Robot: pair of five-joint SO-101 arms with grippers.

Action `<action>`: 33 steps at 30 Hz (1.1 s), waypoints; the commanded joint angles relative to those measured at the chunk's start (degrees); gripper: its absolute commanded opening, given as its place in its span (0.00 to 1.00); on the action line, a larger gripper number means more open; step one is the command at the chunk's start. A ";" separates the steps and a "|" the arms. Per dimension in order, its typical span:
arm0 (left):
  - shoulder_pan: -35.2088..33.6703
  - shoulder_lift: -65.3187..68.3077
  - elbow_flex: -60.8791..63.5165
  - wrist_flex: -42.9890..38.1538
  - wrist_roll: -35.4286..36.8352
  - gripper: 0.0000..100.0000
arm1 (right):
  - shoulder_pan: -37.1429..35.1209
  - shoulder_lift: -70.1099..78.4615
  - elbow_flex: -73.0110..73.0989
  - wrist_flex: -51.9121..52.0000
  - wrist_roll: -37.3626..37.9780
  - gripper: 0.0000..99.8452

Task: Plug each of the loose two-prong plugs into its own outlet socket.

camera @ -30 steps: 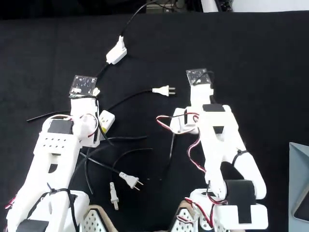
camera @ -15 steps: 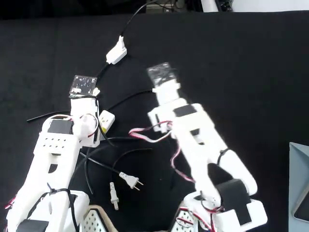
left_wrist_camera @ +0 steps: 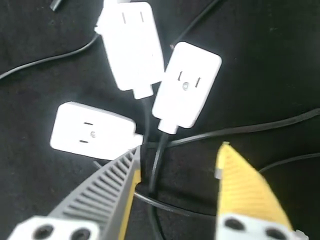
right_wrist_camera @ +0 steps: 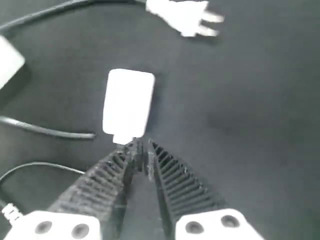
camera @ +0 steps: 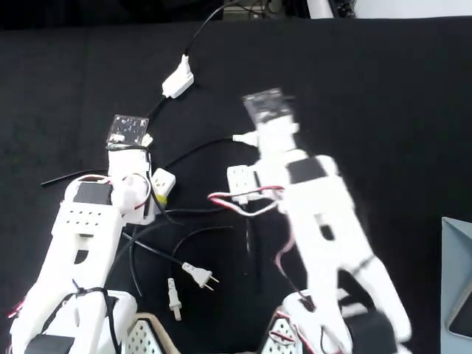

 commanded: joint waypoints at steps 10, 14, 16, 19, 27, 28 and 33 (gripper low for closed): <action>2.59 -1.76 -3.03 -0.18 3.69 0.28 | 9.76 -6.81 7.60 -14.68 6.77 0.03; -4.79 -1.76 -3.21 -0.53 3.78 0.28 | 9.58 -0.75 1.36 -13.45 10.46 0.10; -7.96 -1.76 -3.12 -0.62 3.96 0.28 | 8.79 3.65 -4.09 -10.37 11.60 0.14; -10.86 -1.76 -3.03 -0.62 6.77 0.28 | 7.74 12.35 -14.02 -4.22 15.12 0.16; -11.74 -1.76 -1.89 -1.67 8.62 0.28 | 3.16 35.38 -40.31 13.45 22.77 0.19; -11.74 -1.76 -1.36 -2.55 8.62 0.28 | 2.55 37.85 -43.47 15.82 23.38 0.22; -11.91 -1.76 0.22 -5.71 8.53 0.28 | 0.62 49.45 -59.30 27.52 29.10 0.31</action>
